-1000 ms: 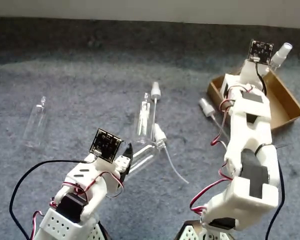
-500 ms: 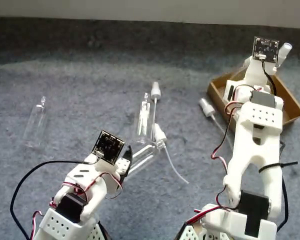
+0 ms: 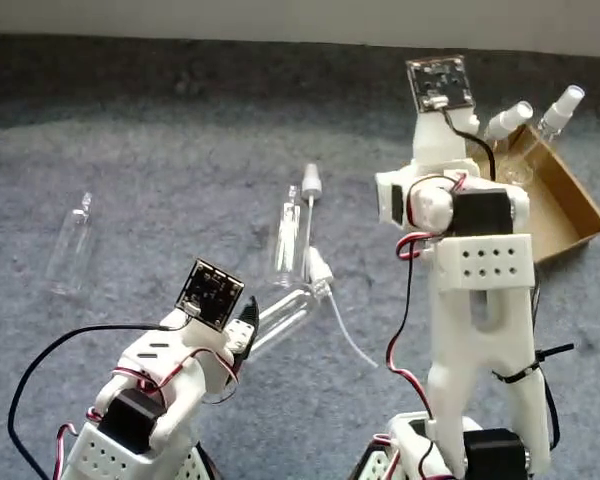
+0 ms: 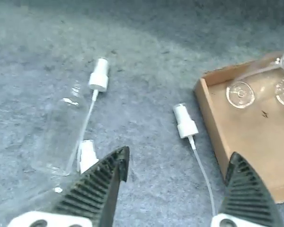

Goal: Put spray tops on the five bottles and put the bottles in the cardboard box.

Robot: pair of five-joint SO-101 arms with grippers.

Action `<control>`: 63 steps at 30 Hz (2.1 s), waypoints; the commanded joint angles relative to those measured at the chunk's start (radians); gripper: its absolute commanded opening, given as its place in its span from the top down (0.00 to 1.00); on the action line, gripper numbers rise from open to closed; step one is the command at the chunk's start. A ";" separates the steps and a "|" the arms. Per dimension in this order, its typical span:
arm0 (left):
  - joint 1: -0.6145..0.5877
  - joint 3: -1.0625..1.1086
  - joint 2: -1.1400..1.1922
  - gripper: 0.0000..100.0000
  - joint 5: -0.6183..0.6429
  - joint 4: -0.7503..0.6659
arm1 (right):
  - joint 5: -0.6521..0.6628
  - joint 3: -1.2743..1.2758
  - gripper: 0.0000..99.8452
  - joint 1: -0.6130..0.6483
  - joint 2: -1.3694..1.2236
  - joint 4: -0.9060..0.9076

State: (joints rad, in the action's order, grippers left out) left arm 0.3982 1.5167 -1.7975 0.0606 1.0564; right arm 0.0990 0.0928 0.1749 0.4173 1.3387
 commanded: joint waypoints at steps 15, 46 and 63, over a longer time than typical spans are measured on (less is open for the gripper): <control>-0.328 -0.252 0.008 0.99 -0.046 0.098 | -0.138 -0.068 0.71 0.236 0.045 0.047; -1.167 -0.090 0.010 0.88 -0.371 0.192 | -0.146 0.102 0.71 0.443 -0.125 -0.265; -1.078 -0.243 0.513 0.69 -0.489 -0.315 | -0.141 0.252 0.71 0.403 0.047 -0.239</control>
State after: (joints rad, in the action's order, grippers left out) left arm -0.7035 1.4538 -1.4860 -0.4181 0.8002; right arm -0.0361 0.3353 0.6015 0.3606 1.0886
